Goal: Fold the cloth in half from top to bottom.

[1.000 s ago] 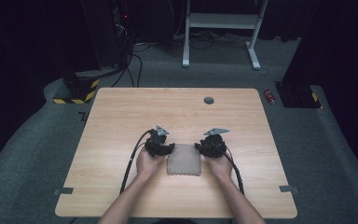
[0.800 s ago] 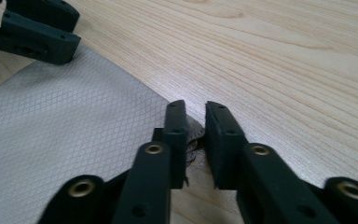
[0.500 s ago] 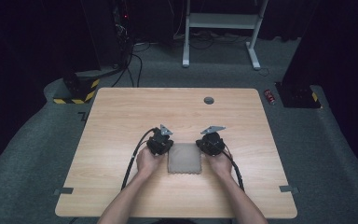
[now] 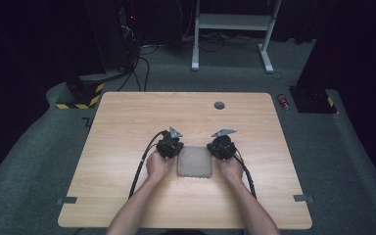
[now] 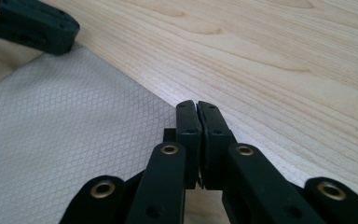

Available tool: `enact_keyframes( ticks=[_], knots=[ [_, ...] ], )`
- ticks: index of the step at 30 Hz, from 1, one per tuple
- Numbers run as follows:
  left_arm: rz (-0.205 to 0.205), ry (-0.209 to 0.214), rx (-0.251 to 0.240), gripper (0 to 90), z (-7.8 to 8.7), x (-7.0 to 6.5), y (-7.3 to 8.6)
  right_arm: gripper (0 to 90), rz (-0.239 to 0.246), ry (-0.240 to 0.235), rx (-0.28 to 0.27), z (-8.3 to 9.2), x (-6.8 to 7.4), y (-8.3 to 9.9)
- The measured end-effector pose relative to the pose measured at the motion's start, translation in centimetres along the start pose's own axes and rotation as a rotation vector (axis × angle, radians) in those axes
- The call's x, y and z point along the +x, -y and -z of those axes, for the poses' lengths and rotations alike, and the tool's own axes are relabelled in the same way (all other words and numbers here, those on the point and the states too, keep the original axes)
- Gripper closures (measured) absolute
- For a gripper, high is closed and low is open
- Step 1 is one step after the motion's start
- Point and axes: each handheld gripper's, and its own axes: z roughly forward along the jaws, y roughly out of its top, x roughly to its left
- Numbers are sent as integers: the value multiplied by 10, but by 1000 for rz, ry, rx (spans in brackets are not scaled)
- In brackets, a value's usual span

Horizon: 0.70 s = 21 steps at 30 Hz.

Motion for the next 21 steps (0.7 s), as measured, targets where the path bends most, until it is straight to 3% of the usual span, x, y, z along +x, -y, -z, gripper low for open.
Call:
enact_keyframes(
  ticks=[9,12,14,18,21],
  knots=[
    [21,13,8,875,2,2,0,818,-13,-5,-9,-1,-3,1],
    [45,28,8,796,4,3,0,792,-34,-21,-12,0,-6,1],
    [56,23,0,671,7,3,1,745,-53,-44,-33,6,-9,1],
    [77,15,-17,574,15,6,2,704,-42,-54,-44,12,-7,0],
    [71,14,-22,534,19,7,2,689,-42,-56,-48,14,-6,1]
  ],
)
